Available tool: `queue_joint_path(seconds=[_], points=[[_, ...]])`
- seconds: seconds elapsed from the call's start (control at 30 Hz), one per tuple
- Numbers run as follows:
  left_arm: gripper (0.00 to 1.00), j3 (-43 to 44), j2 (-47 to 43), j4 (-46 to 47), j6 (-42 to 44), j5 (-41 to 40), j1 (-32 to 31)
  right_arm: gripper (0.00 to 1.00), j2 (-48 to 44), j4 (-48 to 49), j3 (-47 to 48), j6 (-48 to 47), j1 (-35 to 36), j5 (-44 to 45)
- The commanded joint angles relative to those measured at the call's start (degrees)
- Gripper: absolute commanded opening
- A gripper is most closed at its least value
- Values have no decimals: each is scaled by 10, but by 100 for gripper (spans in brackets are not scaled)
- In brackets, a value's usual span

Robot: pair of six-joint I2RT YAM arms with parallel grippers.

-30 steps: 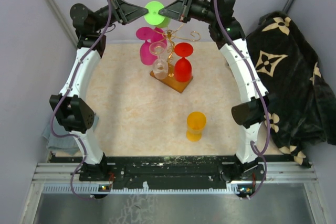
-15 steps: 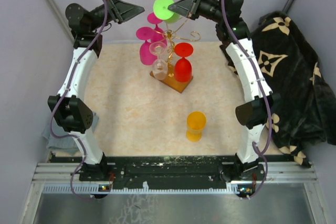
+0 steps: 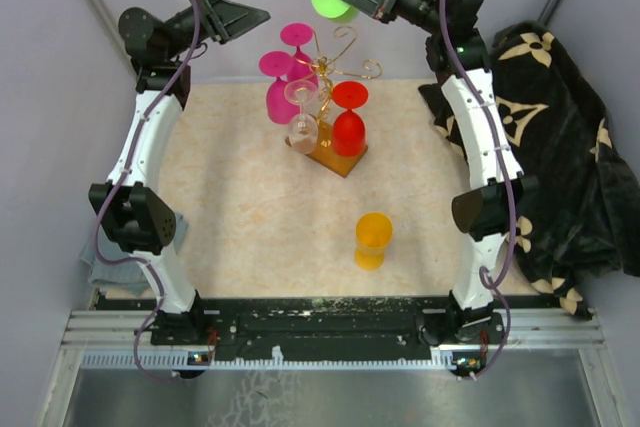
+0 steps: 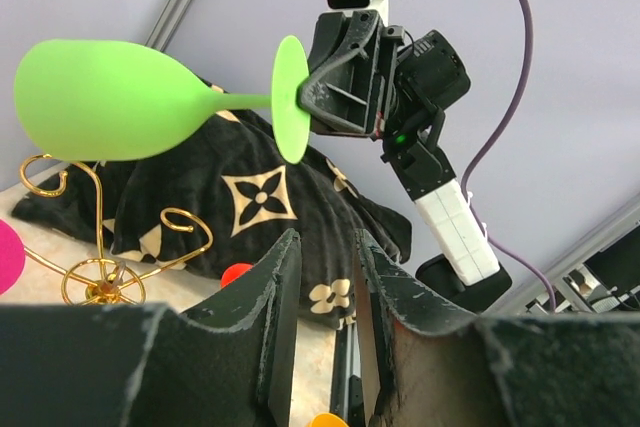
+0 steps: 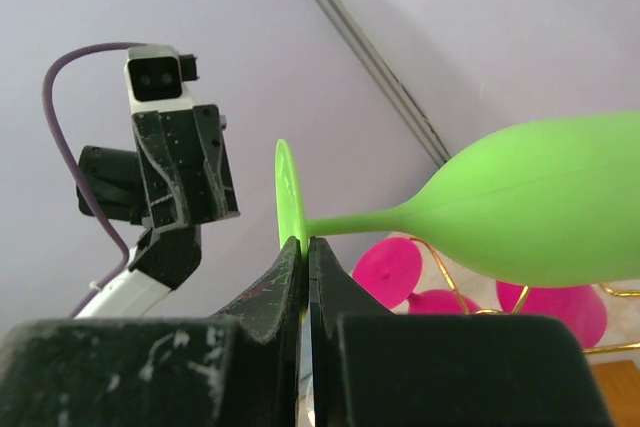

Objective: Place the wine glass upside down on the wine glass rack
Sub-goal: Turn the wine glass upside down at the wine rack.

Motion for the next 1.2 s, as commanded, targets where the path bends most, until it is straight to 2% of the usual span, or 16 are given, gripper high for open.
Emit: queue_joint_path(seconds=[0.0, 0.53, 0.97, 1.17], points=[[34, -3, -28, 29, 1, 11, 4, 0, 23, 52, 43, 4, -11, 5], [34, -33, -34, 62, -13, 15, 12, 0, 81, 122, 37, -18, -12, 35], [34, -49, -36, 68, -19, 12, 17, 0, 136, 148, 45, 38, -13, 21], [34, -51, -34, 73, -24, 12, 18, 0, 147, 130, 51, 51, -13, 11]])
